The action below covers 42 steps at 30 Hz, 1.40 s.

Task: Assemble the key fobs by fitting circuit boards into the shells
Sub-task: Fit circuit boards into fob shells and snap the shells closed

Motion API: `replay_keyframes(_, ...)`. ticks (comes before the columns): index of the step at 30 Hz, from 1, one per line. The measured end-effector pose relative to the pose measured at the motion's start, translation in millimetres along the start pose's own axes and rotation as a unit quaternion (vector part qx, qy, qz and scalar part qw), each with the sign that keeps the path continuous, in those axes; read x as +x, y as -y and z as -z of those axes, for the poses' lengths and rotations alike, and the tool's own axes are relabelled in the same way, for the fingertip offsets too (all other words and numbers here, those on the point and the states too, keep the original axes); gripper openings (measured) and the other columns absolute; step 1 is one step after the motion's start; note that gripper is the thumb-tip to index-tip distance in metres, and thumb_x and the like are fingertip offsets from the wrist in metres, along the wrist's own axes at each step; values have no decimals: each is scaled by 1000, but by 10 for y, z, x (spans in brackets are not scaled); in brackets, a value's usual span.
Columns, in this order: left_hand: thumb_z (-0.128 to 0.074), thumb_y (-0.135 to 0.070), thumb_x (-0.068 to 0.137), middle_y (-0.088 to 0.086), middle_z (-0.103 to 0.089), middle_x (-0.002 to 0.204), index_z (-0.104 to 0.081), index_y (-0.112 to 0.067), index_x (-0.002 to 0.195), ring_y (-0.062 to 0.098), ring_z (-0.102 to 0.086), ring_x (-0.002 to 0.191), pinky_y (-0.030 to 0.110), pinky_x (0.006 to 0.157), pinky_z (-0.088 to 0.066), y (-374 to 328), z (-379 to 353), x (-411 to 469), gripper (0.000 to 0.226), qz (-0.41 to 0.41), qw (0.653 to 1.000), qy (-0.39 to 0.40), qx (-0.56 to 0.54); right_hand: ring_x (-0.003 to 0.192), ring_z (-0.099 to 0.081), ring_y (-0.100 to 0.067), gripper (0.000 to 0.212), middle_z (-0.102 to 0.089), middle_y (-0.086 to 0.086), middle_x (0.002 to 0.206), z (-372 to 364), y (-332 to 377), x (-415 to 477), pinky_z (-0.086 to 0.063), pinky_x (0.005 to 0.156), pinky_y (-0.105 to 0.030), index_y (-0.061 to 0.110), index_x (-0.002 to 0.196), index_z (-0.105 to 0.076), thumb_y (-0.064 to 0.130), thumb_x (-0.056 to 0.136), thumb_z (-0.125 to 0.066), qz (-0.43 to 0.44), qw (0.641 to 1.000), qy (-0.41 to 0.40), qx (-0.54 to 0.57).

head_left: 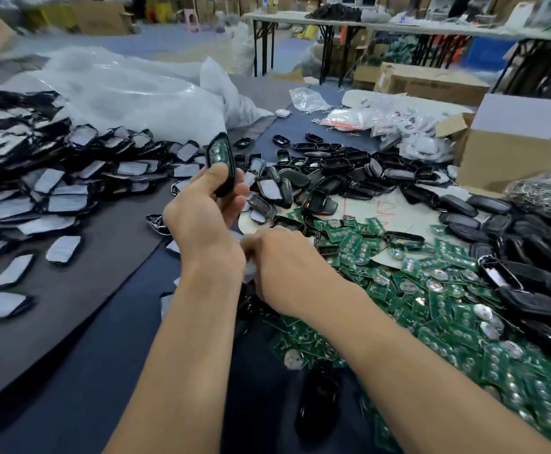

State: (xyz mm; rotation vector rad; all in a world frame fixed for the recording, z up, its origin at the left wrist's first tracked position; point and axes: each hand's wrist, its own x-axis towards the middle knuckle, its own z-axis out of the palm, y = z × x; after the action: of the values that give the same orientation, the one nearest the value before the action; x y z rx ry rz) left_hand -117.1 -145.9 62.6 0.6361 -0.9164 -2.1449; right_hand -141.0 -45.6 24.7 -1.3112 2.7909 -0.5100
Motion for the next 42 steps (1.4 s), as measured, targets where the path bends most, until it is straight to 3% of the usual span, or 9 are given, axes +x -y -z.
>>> replay_keyframes(4, -66, -3, 93, 4, -72, 63, -72, -1, 88, 12, -64, 49, 17, 47, -48, -27, 10, 20, 8, -1, 1000, -11, -12, 103, -62, -31, 31, -71, -4, 103, -9, 48, -1, -36, 81, -37, 26, 109, -72, 12, 82, -65, -13, 998, -18, -56)
replay_keyframes(11, -66, -3, 93, 5, -73, 67, -70, -3, 90, 12, -64, 52, 16, 48, -47, -84, 60, 70, 5, -18, 999, -30, -30, 93, -65, -23, 26, -77, 1, 92, -12, -121, -114, -53, 93, -42, 28, 90, -82, 9, 88, -65, -149, 981, -111, 63)
replay_keyframes(16, -66, -3, 93, 6, -73, 70, -70, -2, 94, 12, -63, 54, 16, 48, -47, -94, 74, 82, 4, -10, 999, -35, -36, 53, -56, -5, 22, -67, 11, 63, 36, -261, -160, -51, 66, -29, 25, 71, -73, 18, 90, -65, -206, 953, -138, 177)
replay_keyframes(19, -67, -3, 91, 6, -73, 69, -71, -4, 88, 12, -63, 52, 17, 48, -47, -76, 62, 79, 5, -11, 999, -41, -24, 66, -64, -17, 21, -69, 7, 65, 116, -208, -189, -52, 81, -34, 24, 80, -76, 33, 88, -60, -201, 957, -146, 149)
replay_keyframes(22, -69, -4, 90, 6, -74, 71, -72, -4, 86, 12, -62, 51, 17, 48, -46, -64, 60, 96, 5, -13, 998, -56, -7, 94, -66, -26, 23, -76, -2, 95, 150, -82, -82, -52, 97, -42, 29, 107, -78, 22, 92, -63, -178, 967, -163, 87)
replay_keyframes(27, -69, -6, 89, 5, -75, 72, -72, -6, 86, 10, -56, 46, 17, 44, -41, -54, 68, 140, 5, -19, 997, -77, 19, 91, -69, -30, 33, -75, -7, 93, 58, 183, 226, -57, 76, -34, 25, 100, -79, 3, 83, -61, -72, 995, -21, 72)
replay_keyframes(30, -69, -7, 89, 5, -76, 74, -73, -4, 92, 10, -53, 46, 17, 43, -38, -59, 88, 156, 5, -10, 996, -82, 19, 93, -67, -37, 4, -70, -11, 92, -10, 278, 293, -42, 68, -33, 17, 86, -64, 14, 86, -61, -35, 999, 27, -15)
replay_keyframes(36, -70, -6, 90, 5, -74, 72, -71, -6, 88, 10, -50, 44, 17, 42, -37, -83, 85, 160, 2, -7, 996, -86, 10, 98, -65, -33, 31, -65, -4, 89, -62, 346, 337, -28, 77, -37, 24, 67, -35, 21, 85, -60, -34, 997, 0, -66)
replay_keyframes(42, -67, -8, 93, 4, -72, 72, -69, -6, 85, 8, -51, 45, 15, 42, -36, -69, 68, 150, 9, 10, 998, -57, 26, 87, -61, -25, 13, -61, 5, 75, 59, 191, 35, -28, 81, -36, 25, 83, -66, 18, 92, -61, -87, 986, -142, -10)
